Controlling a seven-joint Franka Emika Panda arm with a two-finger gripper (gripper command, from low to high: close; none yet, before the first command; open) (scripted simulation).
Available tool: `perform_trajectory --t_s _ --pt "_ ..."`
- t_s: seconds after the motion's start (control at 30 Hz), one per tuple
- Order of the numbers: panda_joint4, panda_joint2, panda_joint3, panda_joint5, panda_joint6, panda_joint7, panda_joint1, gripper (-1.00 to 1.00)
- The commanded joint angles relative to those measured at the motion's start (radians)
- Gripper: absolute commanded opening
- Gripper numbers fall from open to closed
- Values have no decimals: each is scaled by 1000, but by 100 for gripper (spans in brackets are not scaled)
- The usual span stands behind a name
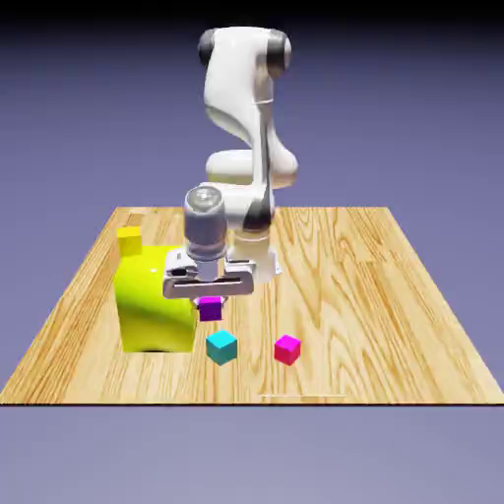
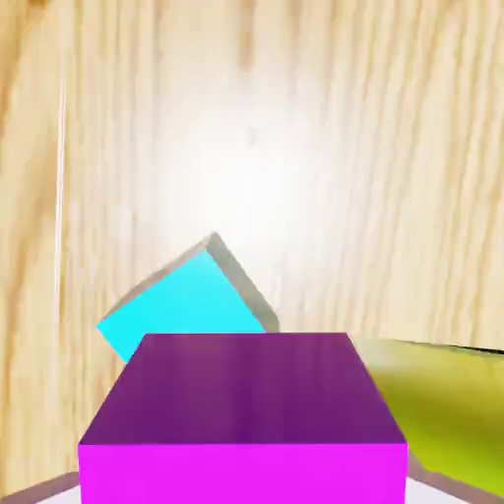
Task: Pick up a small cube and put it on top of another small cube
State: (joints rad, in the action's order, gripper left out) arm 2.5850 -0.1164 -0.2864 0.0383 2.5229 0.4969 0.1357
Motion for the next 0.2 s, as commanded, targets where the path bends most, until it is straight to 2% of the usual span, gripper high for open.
perform_trajectory --t_s 0.0,0.03,0.07,0.17 --pt "6 -36 7 -12 41 -9 -7 -100" --pt "12 -72 14 -26 82 -18 -13 -100" --pt "12 -72 14 -26 82 -18 -13 100" --pt "0 0 0 2 0 1 -1 100"
